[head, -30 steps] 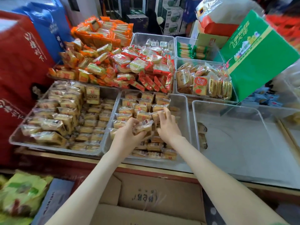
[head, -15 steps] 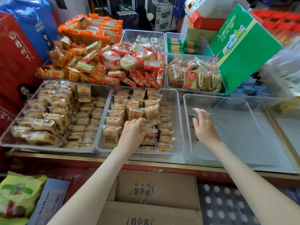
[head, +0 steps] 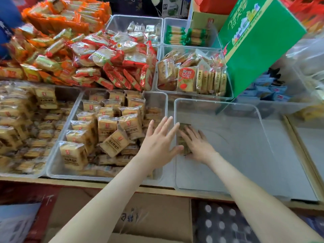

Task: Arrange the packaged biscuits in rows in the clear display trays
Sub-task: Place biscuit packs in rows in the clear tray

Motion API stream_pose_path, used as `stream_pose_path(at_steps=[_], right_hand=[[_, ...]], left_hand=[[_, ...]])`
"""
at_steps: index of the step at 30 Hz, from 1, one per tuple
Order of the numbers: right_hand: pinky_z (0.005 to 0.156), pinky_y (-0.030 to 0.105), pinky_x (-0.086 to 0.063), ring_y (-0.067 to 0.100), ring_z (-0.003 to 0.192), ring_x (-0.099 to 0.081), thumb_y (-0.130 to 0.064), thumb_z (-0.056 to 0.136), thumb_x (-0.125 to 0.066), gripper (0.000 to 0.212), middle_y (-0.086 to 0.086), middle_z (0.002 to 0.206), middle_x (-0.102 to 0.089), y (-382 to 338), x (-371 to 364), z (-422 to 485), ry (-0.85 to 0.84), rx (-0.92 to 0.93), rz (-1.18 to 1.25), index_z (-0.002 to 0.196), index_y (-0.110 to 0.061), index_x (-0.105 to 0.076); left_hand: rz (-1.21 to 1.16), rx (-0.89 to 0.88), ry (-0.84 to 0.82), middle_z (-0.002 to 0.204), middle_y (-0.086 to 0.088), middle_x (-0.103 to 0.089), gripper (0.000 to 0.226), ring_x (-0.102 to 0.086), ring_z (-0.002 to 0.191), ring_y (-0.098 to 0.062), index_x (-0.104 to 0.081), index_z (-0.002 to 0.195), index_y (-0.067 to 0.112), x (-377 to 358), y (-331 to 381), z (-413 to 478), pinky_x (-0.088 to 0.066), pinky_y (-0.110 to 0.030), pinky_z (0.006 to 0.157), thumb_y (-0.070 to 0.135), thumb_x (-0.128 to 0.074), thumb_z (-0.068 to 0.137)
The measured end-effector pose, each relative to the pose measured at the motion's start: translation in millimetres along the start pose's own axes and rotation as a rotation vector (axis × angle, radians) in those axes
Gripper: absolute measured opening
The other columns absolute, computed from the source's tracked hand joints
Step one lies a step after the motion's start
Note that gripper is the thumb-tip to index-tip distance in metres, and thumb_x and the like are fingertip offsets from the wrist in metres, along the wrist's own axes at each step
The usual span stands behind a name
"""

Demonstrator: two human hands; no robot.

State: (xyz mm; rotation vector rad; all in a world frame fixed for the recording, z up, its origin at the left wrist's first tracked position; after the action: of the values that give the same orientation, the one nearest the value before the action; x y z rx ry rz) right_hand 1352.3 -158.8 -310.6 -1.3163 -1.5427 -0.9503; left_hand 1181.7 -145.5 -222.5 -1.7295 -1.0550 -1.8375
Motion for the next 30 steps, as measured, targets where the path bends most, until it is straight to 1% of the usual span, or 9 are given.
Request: stream_pose_path(at_steps=[3,7,11,15,18,22,24,26,30], right_hand=[[0.119,0.047,-0.017,0.026,0.15,-0.004,-0.03,0.092,-0.06,0.083,0.007,0.162,-0.007,8,9,11,0.042,0.102,0.15,0.155,-0.022,-0.008],[0.098,0.054,-0.048,0.037,0.13,-0.047,-0.011,0.086,-0.068,0.061,0.019,0.142,-0.047,29,24,18,0.357,0.11,0.41,0.141,-0.004,-0.044],[0.108,0.049,-0.038,0.035,0.137,-0.035,-0.03,0.098,-0.053,0.059,0.018,0.15,-0.034,48,29,37,0.334,-0.195,0.471,0.146,-0.005,-0.032],[0.106,0.043,-0.039,0.034,0.133,-0.04,-0.029,0.097,-0.055,0.061,0.016,0.149,-0.031,40,28,39,0.377,-0.344,0.865,0.146,-0.006,-0.027],[0.106,0.034,-0.035,0.027,0.134,-0.036,-0.029,0.089,-0.068,0.08,0.009,0.152,-0.017,30,21,36,0.284,-0.318,1.105,0.148,-0.012,-0.017],[0.103,0.02,-0.029,0.021,0.135,-0.031,-0.014,0.079,-0.078,0.097,0.006,0.154,-0.001,22,10,38,0.228,-0.21,0.977,0.148,-0.014,-0.011],[0.1,0.02,-0.032,0.017,0.127,-0.038,-0.008,0.08,-0.076,0.091,0.006,0.151,-0.013,23,11,39,0.333,-0.274,1.049,0.147,-0.012,-0.015],[0.099,0.022,-0.037,0.011,0.12,-0.043,-0.003,0.079,-0.076,0.089,0.001,0.142,-0.031,28,9,39,0.368,-0.395,1.298,0.146,-0.013,-0.019],[0.09,0.023,-0.043,0.017,0.112,-0.06,-0.003,0.078,-0.076,0.06,0.004,0.124,-0.064,37,2,45,0.244,-0.418,1.416,0.131,-0.011,-0.049]], left_hand=[[-0.003,0.02,-0.099,0.164,0.0,0.011,0.074,0.022,0.148,-0.015,0.002,0.157,0.027,-11,0,14,0.017,-0.045,0.119,0.061,-0.029,0.098],[0.011,0.012,-0.104,0.164,0.001,0.011,0.077,0.025,0.147,-0.014,0.004,0.157,0.029,-16,-4,17,0.013,-0.041,0.121,0.062,-0.021,0.091],[-0.059,0.011,-0.065,0.165,0.003,0.006,0.077,0.029,0.143,-0.006,-0.002,0.157,0.031,-17,-4,16,0.015,-0.03,0.116,0.064,-0.021,0.09],[-0.105,0.02,-0.061,0.164,0.008,0.006,0.081,0.032,0.141,-0.002,-0.003,0.157,0.034,-16,-5,17,0.016,-0.023,0.112,0.067,-0.014,0.084],[-0.134,0.022,-0.051,0.164,0.008,0.004,0.08,0.031,0.142,-0.001,-0.004,0.156,0.034,-16,-5,18,0.013,-0.022,0.113,0.066,-0.017,0.085],[-0.134,0.021,-0.054,0.164,0.008,0.004,0.079,0.031,0.142,-0.001,-0.004,0.156,0.033,-15,-4,18,0.014,-0.02,0.111,0.066,-0.02,0.087],[-0.141,0.021,-0.046,0.164,0.008,0.005,0.078,0.03,0.142,-0.001,-0.005,0.156,0.033,-15,-4,18,0.012,-0.022,0.113,0.066,-0.021,0.087],[-0.137,0.021,-0.046,0.164,0.009,0.01,0.079,0.03,0.143,-0.002,-0.005,0.156,0.033,-15,-4,17,0.01,-0.023,0.114,0.066,-0.019,0.086],[-0.141,0.01,-0.052,0.163,0.012,0.01,0.076,0.028,0.144,-0.004,-0.01,0.156,0.034,-15,-3,17,0.01,-0.027,0.116,0.064,-0.019,0.087]])
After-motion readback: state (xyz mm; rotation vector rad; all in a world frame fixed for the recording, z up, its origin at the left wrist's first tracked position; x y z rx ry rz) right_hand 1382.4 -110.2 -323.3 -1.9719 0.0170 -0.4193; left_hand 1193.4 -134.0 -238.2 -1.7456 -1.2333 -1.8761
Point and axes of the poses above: each hand's wrist, its own z-axis towards the middle knuckle, its own x-axis out of the back of the hand, y = z × x, the point moved 4 cm from there along z, towards the middle knuckle
